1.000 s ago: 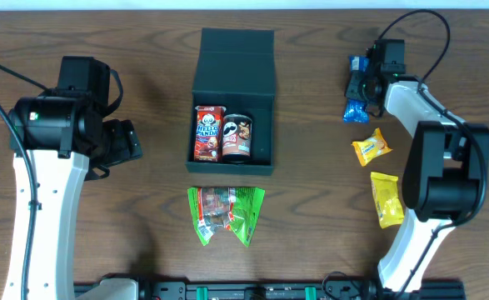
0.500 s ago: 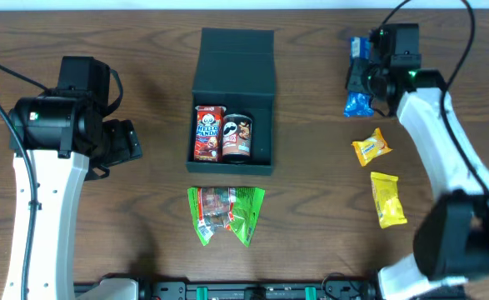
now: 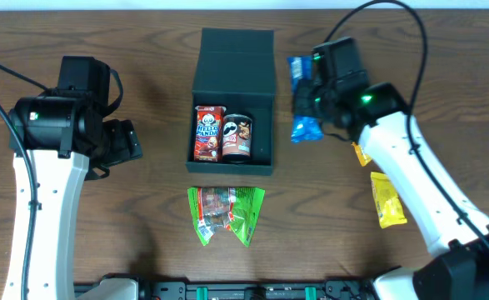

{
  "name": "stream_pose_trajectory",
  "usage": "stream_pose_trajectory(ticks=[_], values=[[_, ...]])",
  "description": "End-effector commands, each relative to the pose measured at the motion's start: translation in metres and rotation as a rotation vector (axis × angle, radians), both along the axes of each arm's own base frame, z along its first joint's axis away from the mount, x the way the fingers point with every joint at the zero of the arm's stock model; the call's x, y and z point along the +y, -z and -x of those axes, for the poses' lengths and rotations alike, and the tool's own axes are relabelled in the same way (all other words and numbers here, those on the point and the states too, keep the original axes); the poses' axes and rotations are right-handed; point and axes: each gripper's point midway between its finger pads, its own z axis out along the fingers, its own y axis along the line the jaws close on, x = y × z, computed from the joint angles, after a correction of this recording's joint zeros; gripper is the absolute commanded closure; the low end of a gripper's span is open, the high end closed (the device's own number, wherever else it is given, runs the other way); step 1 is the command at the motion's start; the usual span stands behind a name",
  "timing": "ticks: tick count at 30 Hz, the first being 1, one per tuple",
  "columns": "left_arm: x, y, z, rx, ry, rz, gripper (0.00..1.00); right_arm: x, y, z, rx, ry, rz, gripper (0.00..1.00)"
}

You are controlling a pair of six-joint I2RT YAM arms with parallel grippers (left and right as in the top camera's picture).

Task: Pack container
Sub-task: 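Carry the blue bar into the black box beside the can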

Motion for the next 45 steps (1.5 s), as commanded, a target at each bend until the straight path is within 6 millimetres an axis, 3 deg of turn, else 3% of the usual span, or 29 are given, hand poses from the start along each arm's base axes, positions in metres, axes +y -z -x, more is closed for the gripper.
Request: stream_pose_trajectory(ticks=[1,7,11,16,22,26,35,39,44,45], values=[[0.004,0.001,0.001,0.006,-0.011,-0.017,0.05,0.025,-0.008,0.008,-0.019,0.038,-0.037,0.89],[0.004,0.001,0.001,0.006,-0.011,-0.017,0.05,0.057,0.006,0.023,-0.024,0.058,0.025,0.88],[0.004,0.001,0.001,0.006,-0.011,-0.017,0.05,0.068,0.021,0.028,-0.008,0.110,0.049,0.88],[0.004,0.001,0.001,0.006,-0.011,-0.017,0.05,0.069,0.057,0.023,0.024,0.217,0.107,0.87],[0.004,0.001,0.001,0.006,-0.011,-0.017,0.05,0.075,0.105,0.013,0.065,0.175,0.186,0.88],[0.004,0.001,0.001,0.006,-0.011,-0.017,0.05,0.072,0.128,0.018,0.115,0.167,0.230,0.88],[0.004,0.001,0.001,0.006,-0.011,-0.017,0.05,0.067,0.141,0.042,0.234,0.146,0.250,0.90],[0.004,0.001,0.001,0.006,-0.011,-0.017,0.05,0.063,0.140,0.041,0.227,0.164,0.265,0.91],[0.004,0.001,0.001,0.006,-0.011,-0.017,0.05,0.054,0.138,0.036,0.193,0.187,0.314,0.85],[0.004,0.001,0.001,0.006,-0.012,-0.017,0.05,0.052,0.138,0.037,0.193,0.189,0.322,0.78]])
